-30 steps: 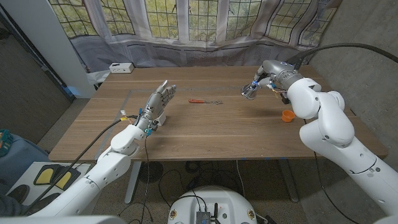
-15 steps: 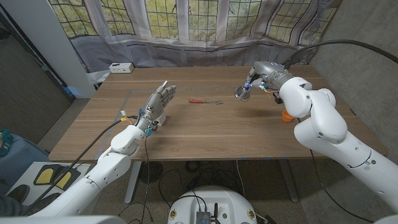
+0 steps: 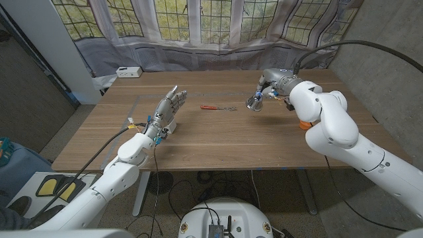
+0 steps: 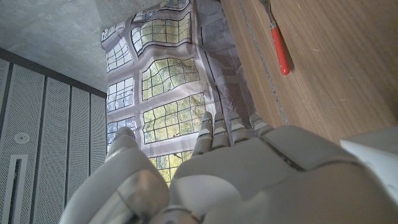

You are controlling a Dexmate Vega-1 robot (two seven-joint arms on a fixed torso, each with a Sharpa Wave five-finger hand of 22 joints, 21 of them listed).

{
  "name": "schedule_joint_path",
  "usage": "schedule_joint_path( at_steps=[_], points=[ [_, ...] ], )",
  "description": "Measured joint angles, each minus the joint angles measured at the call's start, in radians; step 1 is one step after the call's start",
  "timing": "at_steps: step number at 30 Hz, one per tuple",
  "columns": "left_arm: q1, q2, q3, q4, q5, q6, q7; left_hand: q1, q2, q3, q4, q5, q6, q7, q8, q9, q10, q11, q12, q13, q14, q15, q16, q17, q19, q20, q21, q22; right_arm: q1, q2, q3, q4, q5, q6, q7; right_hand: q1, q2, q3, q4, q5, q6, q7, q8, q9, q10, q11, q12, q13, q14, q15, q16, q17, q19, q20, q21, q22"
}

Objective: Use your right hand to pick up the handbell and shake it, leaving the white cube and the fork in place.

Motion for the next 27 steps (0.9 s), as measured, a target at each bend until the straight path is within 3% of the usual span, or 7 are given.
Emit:
schedule_joint_path(
  at_steps=[9,27],
  points=[
    [0.001,0.005,-0.002,-0.007,0.003,0.000,0.001,0.000,0.000,0.000,0.000,0.000,0.000,0.000,0.000,0.000,0.000,0.000,0.000,0.000,0.000,0.000,0.000,0.000,0.000,0.000,0.000,0.000,0.031,0.007,-0.045,0.025,-0.030,-0.002,0.026,0.000,0.000,-0.001,-0.001,0.000,0.000,0.000,0.000,0.000,0.000,0.000,-0.002,0.000,0.000,0.000,-0.004,0.000,0.000,0.000,0.004,0.000],
    [0.001,0.003,-0.003,-0.009,0.005,-0.001,0.000,0.000,0.000,0.000,0.000,0.000,0.000,0.000,0.000,0.000,0.000,0.000,0.000,0.000,0.000,0.000,0.000,0.000,0.000,0.000,0.000,0.000,0.067,0.061,-0.114,0.101,-0.193,0.035,0.130,0.000,0.000,-0.001,-0.001,-0.001,0.000,0.000,0.000,0.000,0.000,0.000,-0.006,-0.005,0.000,0.000,-0.004,0.000,-0.002,0.002,0.008,0.000]
  ],
)
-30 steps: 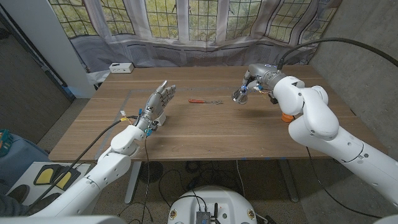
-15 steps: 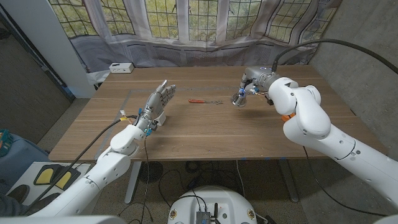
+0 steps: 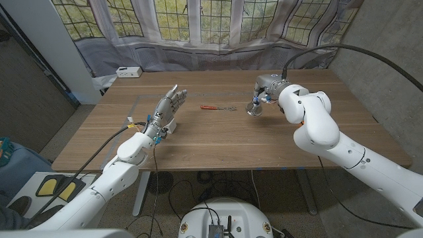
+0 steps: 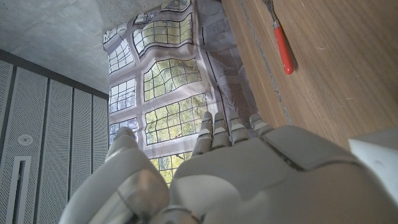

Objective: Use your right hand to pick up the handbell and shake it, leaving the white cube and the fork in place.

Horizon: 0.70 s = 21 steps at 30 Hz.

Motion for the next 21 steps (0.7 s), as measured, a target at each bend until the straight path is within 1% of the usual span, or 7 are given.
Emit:
schedule_joint_path(
  at_steps=[9,21],
  points=[
    [-0.001,-0.006,0.000,0.006,-0.003,-0.008,-0.001,0.000,0.000,0.000,0.000,0.000,0.000,0.000,0.000,0.000,0.000,0.000,0.000,0.000,0.000,0.000,0.000,0.000,0.000,0.000,0.000,0.000,0.001,0.046,-0.001,0.052,-0.049,0.040,0.044,0.000,0.000,0.000,0.000,0.000,0.000,0.000,0.000,-0.003,0.000,0.000,-0.002,0.000,0.000,0.000,0.000,0.000,0.000,0.000,0.008,0.000],
    [-0.002,-0.012,0.002,0.015,-0.006,-0.012,-0.003,0.000,0.000,0.000,0.000,0.000,0.000,0.000,0.000,0.000,0.000,0.000,0.000,0.000,0.000,0.000,0.000,0.000,0.000,0.000,0.000,0.000,-0.001,0.087,0.008,0.100,-0.065,0.074,0.067,0.000,0.000,0.000,0.000,-0.001,0.000,0.000,0.000,-0.003,0.000,0.000,-0.002,0.001,0.000,0.000,-0.004,0.002,-0.004,-0.004,0.008,0.000]
  ],
)
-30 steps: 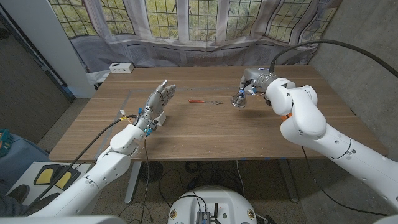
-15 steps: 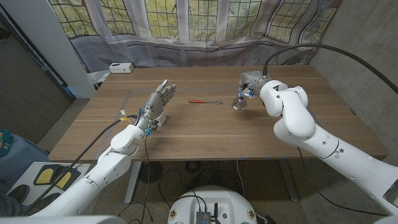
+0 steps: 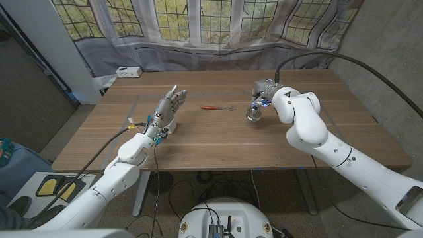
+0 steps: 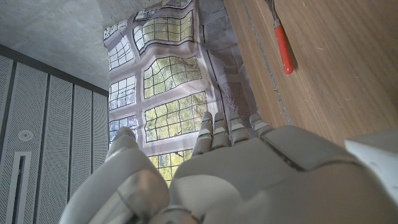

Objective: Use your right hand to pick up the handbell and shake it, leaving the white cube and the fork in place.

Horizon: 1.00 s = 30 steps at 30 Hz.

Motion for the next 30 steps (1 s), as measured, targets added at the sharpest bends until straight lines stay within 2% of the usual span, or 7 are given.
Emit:
schedule_joint_path(
  at_steps=[10,30],
  points=[
    [-0.006,-0.003,0.002,0.007,0.000,-0.001,-0.002,0.000,0.000,0.000,0.000,0.000,0.000,0.000,0.000,0.000,0.000,0.000,0.000,0.000,0.000,0.000,0.000,0.000,0.000,0.000,0.000,0.000,0.009,0.029,-0.009,0.055,-0.013,0.015,0.006,0.000,0.000,-0.001,-0.001,0.002,0.000,0.000,0.000,0.000,0.000,0.000,0.000,0.000,0.000,0.000,0.000,0.002,0.000,0.000,0.008,0.000],
    [0.004,0.010,-0.010,0.000,-0.003,0.006,0.005,0.000,0.000,0.000,0.000,0.000,0.000,0.000,0.000,0.000,0.000,0.000,0.000,0.000,0.000,0.000,0.000,-0.002,0.000,0.000,0.000,0.000,0.035,0.056,-0.041,0.140,-0.025,0.006,0.015,0.000,0.000,-0.001,-0.001,0.002,0.000,0.000,0.000,0.000,0.000,0.000,-0.003,-0.001,0.001,0.001,0.000,0.000,-0.003,0.003,0.012,0.000]
  ],
)
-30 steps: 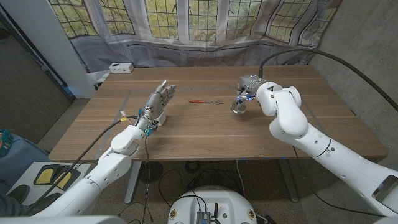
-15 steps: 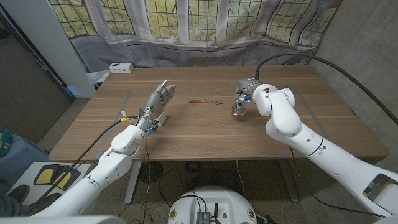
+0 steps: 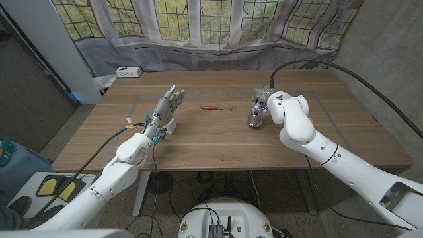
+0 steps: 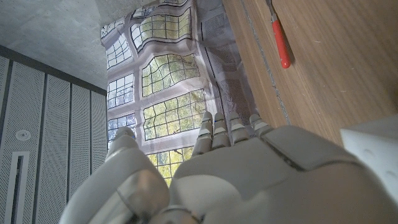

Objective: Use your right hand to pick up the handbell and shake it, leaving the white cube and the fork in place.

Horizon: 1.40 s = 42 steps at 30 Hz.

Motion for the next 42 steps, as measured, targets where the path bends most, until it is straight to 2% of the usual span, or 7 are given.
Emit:
schedule_joint_path(
  at_steps=[27,32,37,42],
  points=[
    [-0.019,-0.001,0.005,0.024,-0.007,0.013,-0.016,0.000,0.000,0.007,-0.001,0.000,0.000,0.000,0.000,0.000,0.000,0.000,0.000,0.000,0.000,0.000,0.000,0.000,-0.003,0.003,0.000,0.000,0.023,0.001,-0.029,0.065,0.043,-0.035,-0.018,0.000,0.000,-0.003,0.006,0.004,-0.004,-0.004,0.000,0.000,0.000,0.000,-0.005,0.001,-0.005,0.004,-0.011,0.003,-0.013,0.006,0.003,-0.003],
    [-0.025,-0.003,0.008,0.030,-0.008,0.016,-0.020,0.000,0.000,0.007,-0.001,0.000,0.000,0.000,0.000,0.000,0.000,0.000,0.000,0.000,0.000,0.000,0.000,0.000,-0.003,0.003,0.000,0.000,0.032,-0.005,-0.037,0.071,0.059,-0.043,-0.019,-0.007,-0.007,-0.009,0.012,0.007,-0.019,-0.010,-0.008,0.002,-0.003,0.003,-0.005,0.010,-0.026,0.025,-0.021,0.001,-0.036,0.011,0.003,-0.005],
    [-0.029,-0.006,0.011,0.035,-0.009,0.017,-0.024,0.000,0.000,0.007,-0.001,0.000,0.000,0.000,0.000,0.002,0.000,0.000,0.000,0.000,0.000,0.000,0.000,0.003,-0.003,0.003,0.000,0.000,0.040,-0.010,-0.044,0.074,0.072,-0.050,-0.013,-0.039,-0.014,-0.020,0.026,0.012,-0.056,-0.009,-0.019,0.003,-0.026,0.026,-0.015,0.014,-0.049,0.048,-0.037,0.001,-0.059,0.017,0.003,-0.005],
    [-0.033,-0.007,0.012,0.040,-0.010,0.018,-0.027,0.000,0.000,0.007,-0.001,0.000,0.000,0.000,0.000,0.002,0.000,0.000,0.000,0.000,0.000,0.000,0.000,0.003,-0.003,0.003,0.000,0.000,0.048,-0.017,-0.059,0.076,0.076,-0.058,-0.002,-0.060,-0.027,-0.037,0.027,0.013,-0.103,-0.004,-0.031,0.003,-0.061,0.041,-0.030,0.017,-0.087,0.069,-0.053,0.008,-0.087,0.028,-0.010,-0.005]
  ],
)
